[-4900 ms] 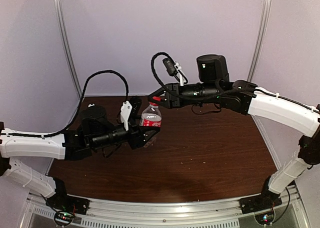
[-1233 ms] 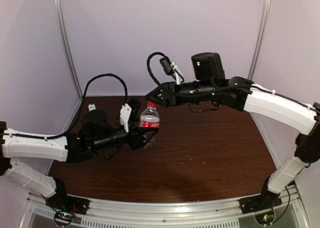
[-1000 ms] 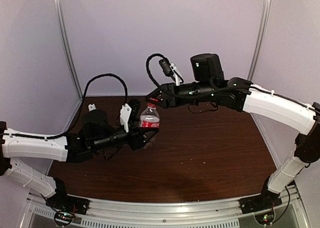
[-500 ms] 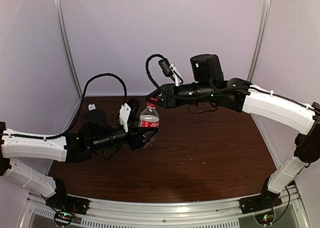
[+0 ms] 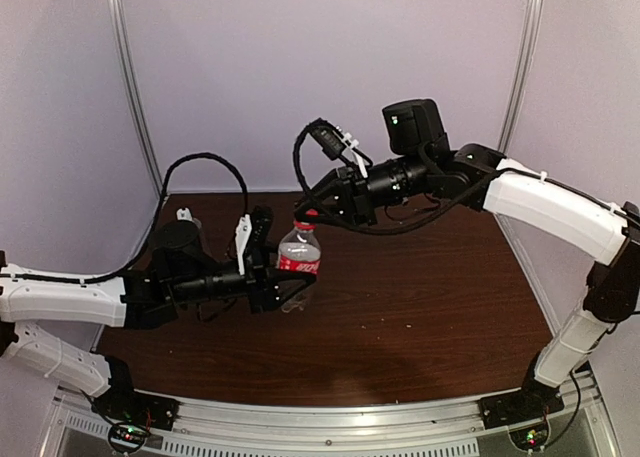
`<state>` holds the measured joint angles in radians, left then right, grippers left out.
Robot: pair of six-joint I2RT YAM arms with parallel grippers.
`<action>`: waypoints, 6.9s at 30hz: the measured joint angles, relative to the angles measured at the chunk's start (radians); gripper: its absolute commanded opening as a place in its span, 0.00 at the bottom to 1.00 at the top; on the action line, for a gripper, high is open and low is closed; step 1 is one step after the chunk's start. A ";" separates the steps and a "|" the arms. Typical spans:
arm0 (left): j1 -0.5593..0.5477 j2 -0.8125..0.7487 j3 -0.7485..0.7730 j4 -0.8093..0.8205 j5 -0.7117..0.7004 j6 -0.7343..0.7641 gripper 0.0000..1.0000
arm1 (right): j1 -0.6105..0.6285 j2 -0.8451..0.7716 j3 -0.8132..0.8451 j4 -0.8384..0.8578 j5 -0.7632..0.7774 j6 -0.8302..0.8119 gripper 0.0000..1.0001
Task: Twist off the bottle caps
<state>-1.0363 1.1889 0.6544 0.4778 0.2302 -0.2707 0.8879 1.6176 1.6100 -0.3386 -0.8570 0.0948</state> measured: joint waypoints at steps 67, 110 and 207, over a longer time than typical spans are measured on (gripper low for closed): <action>-0.011 0.036 0.077 -0.091 -0.189 0.007 0.36 | 0.081 -0.072 -0.059 0.042 0.439 0.338 0.35; 0.000 -0.026 -0.038 0.076 0.346 -0.071 0.36 | 0.013 0.066 0.113 -0.247 -0.322 -0.395 0.49; 0.029 0.041 0.003 0.203 0.457 -0.122 0.36 | -0.003 -0.043 -0.008 -0.051 -0.298 -0.238 0.57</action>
<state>-1.0077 1.2301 0.6575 0.6804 0.6876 -0.3923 0.8848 1.5745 1.6016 -0.3901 -1.1545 -0.1436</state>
